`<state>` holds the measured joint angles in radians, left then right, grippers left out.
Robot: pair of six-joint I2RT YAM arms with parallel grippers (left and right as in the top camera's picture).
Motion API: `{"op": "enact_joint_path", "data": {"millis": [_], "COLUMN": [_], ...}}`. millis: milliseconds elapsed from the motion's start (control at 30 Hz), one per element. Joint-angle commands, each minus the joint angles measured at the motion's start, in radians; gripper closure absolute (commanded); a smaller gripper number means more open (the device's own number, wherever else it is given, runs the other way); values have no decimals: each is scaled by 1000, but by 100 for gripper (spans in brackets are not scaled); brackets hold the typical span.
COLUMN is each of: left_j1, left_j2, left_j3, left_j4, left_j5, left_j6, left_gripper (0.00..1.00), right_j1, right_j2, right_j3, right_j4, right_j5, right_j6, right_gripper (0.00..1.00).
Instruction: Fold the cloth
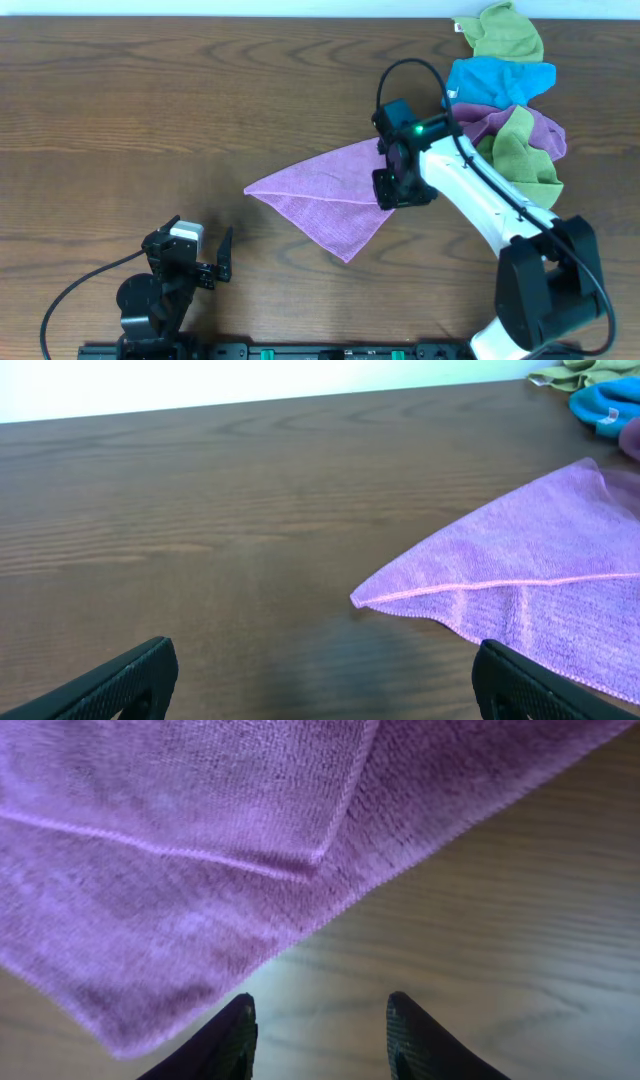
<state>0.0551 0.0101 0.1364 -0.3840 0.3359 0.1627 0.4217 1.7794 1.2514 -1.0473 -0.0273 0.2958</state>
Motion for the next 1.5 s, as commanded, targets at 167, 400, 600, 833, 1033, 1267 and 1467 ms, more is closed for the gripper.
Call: {"op": "enact_joint_path", "data": {"millis": [167,400,600,833,1033,1267,1467], "left_j1": [-5,-5,-5,-5,-5,-5,-5], "left_j2": [-6,-6,-6,-6,-6,-6,-6], "left_j3": [-23,-23,-23,-23,-23,-23,-23], "left_j4": [0,0,0,0,0,0,0], "left_j5": [-3,-3,-3,-3,-3,-3,-3], "left_j6": [17,17,17,17,17,17,17], "left_gripper": [5,5,5,5,5,5,5], "right_j1": [2,3,3,3,3,3,2], "right_j2": [-16,24,72,85,92,134,136], "right_j3": [-84,-90,-90,-90,-90,-90,-90], "right_j4": [170,211,219,245,258,263,274], "right_j5": [-60,-60,-59,-43,-31,-25,-25], "right_j6": [3,2,-15,-24,-36,-46,-46], "right_gripper": [57,62,63,65,68,70,82]}}
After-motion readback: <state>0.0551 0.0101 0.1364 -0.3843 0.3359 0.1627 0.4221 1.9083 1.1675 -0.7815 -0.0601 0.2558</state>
